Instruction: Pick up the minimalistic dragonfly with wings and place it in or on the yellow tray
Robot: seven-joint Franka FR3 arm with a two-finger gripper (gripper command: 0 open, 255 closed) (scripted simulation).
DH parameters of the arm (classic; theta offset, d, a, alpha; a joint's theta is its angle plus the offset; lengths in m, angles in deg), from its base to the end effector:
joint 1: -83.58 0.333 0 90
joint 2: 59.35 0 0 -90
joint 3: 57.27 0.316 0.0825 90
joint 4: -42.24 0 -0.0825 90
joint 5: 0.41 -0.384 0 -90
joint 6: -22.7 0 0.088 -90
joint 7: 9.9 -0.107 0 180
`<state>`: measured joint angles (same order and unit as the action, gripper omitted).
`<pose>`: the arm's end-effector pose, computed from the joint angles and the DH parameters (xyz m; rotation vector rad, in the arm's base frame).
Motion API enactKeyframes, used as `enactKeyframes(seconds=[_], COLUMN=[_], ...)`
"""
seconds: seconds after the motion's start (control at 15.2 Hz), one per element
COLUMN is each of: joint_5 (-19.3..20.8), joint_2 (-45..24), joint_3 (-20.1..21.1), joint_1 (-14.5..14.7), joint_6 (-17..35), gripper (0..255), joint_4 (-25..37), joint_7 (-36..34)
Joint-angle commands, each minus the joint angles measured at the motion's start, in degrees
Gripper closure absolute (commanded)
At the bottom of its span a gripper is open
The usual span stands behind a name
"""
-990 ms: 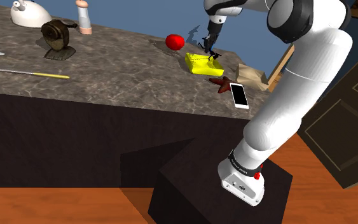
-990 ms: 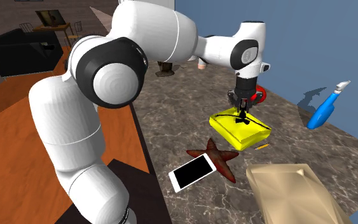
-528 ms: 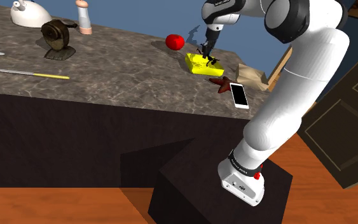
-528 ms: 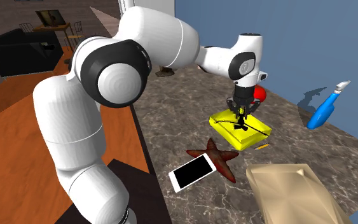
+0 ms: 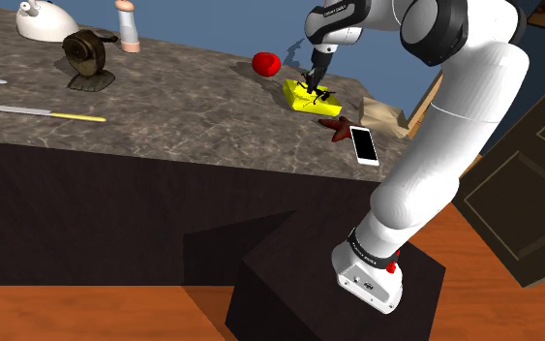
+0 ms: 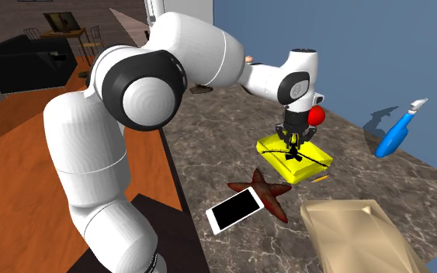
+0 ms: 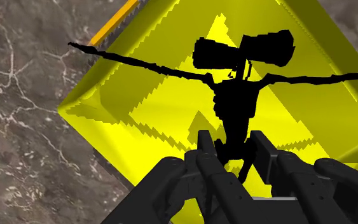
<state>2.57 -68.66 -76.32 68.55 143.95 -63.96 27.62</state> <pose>0.5103 -0.3377 0.4483 2.9948 0.1372 0.0456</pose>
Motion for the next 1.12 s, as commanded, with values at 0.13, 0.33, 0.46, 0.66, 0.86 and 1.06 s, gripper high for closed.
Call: enactKeyframes(seconds=[0.13,0.33,0.46,0.66,0.86,1.06], joint_5=[0.0,0.0,0.0,0.5,0.8,0.8], joint_2=[0.0,0.0,0.0,1.4,2.5,2.5], joint_3=[0.0,0.0,0.0,0.0,0.1,0.1], joint_1=[0.0,0.0,0.0,0.3,0.5,0.5], joint_6=[0.0,0.0,0.0,-3.5,-6.6,-6.6], gripper=[255,0,0,0,0,0], joint_4=[-0.1,-0.1,-0.1,2.0,4.1,4.1], joint_7=[0.0,0.0,0.0,-0.3,-0.6,-0.6])
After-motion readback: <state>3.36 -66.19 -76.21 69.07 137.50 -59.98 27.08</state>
